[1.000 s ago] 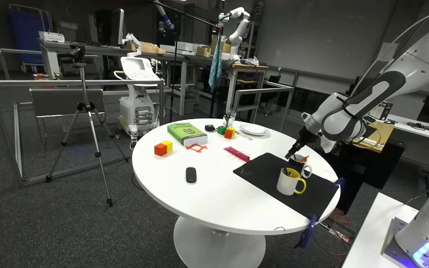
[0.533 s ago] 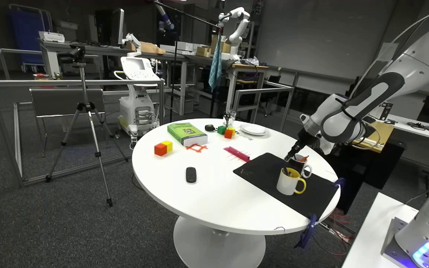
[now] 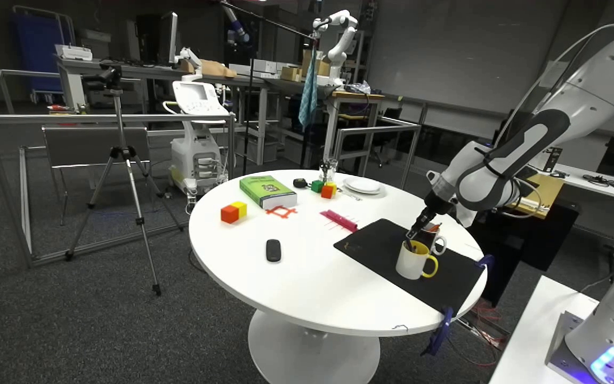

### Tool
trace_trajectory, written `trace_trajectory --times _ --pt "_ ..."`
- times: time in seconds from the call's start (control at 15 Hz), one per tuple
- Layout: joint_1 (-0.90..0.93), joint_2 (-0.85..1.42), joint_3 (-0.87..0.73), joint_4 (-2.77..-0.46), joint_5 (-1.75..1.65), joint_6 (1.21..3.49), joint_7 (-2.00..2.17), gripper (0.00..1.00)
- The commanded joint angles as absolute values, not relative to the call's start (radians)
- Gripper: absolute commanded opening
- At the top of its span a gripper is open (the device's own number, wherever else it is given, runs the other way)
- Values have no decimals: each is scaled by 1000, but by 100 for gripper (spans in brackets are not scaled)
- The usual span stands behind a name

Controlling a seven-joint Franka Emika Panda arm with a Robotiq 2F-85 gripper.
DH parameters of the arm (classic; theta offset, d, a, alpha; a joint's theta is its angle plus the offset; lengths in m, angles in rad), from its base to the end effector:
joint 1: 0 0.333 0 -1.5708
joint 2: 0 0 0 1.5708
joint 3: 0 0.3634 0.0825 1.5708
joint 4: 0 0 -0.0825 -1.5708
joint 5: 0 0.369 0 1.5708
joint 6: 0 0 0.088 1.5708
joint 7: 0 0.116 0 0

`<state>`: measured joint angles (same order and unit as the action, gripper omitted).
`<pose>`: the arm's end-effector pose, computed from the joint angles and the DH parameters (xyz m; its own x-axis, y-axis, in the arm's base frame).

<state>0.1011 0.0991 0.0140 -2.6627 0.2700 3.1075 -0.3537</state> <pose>0.4503 0.0295 0.2939 0.9211 0.1903 0.3397 0.1957 -0.9805 0.0186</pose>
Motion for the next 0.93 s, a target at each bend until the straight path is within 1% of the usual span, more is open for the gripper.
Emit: trace_trajectory --times 0.0,0.47,0.53,0.6,0.67,0.73,0.8,0.87 --pt "125 139 2 -2637 242 3153 -338 100" --pt "162 194 -41 -2601 215 3195 -342 100" --pt "167 202 -48 -2597 214 3203 -343 97" --pt "122 204 -22 -2599 112 3208 -260 74" --pt "127 209 -32 -2596 86 3212 -252 73" --pt "125 213 -38 -2592 50 3213 -229 70" --pt "129 218 -47 -2590 21 3215 -208 64" --pt "168 221 -75 -2587 61 3214 -239 55"
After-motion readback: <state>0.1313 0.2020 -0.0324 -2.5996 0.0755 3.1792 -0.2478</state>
